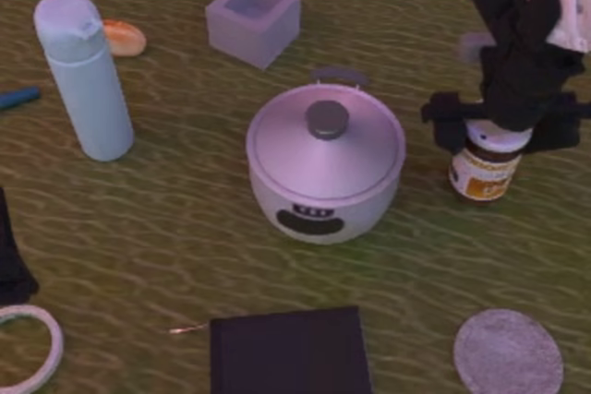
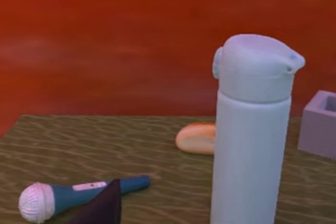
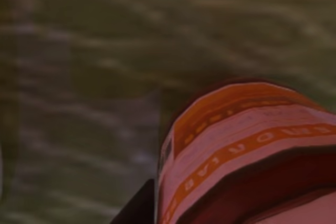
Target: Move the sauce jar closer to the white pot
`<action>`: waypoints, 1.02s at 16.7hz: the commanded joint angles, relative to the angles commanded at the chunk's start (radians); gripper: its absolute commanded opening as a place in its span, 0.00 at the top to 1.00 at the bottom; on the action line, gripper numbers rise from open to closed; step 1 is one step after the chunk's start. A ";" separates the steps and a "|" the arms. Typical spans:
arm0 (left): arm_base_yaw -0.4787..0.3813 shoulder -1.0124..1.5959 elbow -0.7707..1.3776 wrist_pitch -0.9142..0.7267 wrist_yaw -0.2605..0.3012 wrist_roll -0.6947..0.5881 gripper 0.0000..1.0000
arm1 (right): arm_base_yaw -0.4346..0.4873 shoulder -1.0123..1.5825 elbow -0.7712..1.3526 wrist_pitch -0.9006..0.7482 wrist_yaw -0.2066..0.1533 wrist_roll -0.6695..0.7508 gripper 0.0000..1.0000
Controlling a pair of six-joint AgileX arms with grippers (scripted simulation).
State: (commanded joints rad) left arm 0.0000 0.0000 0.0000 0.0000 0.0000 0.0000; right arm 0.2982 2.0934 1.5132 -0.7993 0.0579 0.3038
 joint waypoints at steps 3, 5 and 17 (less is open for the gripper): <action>0.000 0.000 0.000 0.000 0.000 0.000 0.00 | 0.000 0.000 0.000 0.000 0.000 0.000 0.85; 0.000 0.000 0.000 0.000 0.000 0.000 0.00 | 0.000 0.000 0.000 0.000 0.000 0.000 0.70; 0.000 0.000 0.000 0.000 0.000 0.000 0.00 | 0.000 0.000 0.000 0.000 0.000 0.000 0.00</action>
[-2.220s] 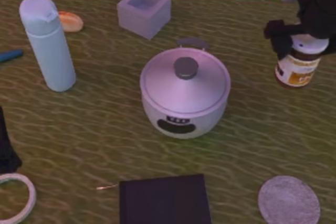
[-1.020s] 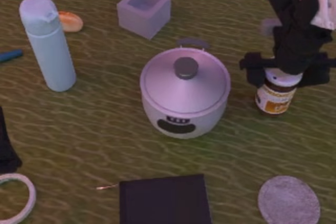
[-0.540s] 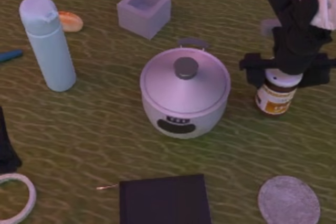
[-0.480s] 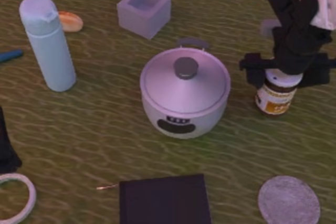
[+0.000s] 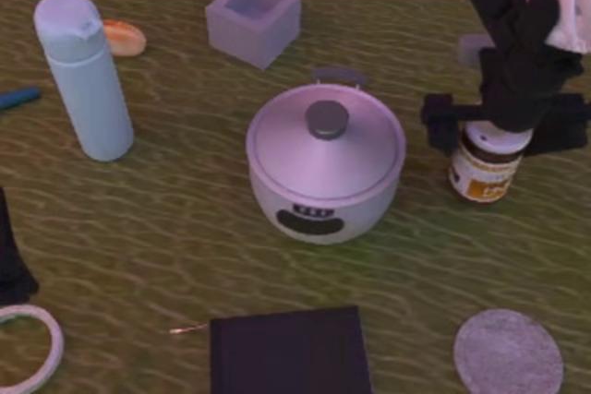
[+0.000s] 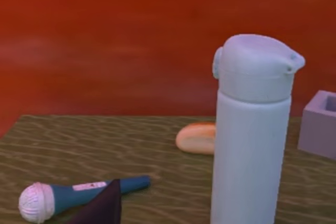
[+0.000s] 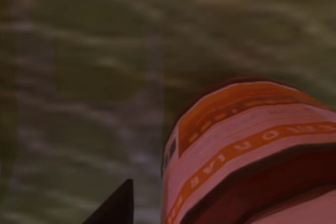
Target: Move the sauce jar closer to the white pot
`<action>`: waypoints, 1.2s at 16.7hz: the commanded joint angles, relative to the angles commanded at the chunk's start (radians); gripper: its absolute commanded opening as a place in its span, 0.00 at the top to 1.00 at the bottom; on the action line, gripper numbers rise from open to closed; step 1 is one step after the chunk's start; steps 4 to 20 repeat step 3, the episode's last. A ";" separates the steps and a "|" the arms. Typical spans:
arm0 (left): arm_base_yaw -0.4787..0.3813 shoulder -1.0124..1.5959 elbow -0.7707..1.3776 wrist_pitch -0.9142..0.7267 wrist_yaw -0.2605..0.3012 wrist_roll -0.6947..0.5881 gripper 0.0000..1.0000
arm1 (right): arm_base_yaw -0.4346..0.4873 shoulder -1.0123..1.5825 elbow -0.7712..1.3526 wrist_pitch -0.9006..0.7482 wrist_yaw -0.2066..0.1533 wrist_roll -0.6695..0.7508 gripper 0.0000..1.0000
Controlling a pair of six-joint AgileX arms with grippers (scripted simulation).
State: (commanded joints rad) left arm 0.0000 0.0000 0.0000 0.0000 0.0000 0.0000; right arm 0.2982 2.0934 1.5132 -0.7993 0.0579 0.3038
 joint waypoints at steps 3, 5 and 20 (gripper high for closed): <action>0.000 0.000 0.000 0.000 0.000 0.000 0.00 | 0.000 0.000 0.000 0.000 0.000 0.000 0.00; 0.000 0.000 0.000 0.000 0.000 0.000 0.00 | 0.000 0.000 0.000 0.000 0.000 0.000 0.00; 0.000 0.000 0.000 0.000 0.000 0.000 0.00 | 0.000 0.000 0.000 0.000 0.000 0.000 0.00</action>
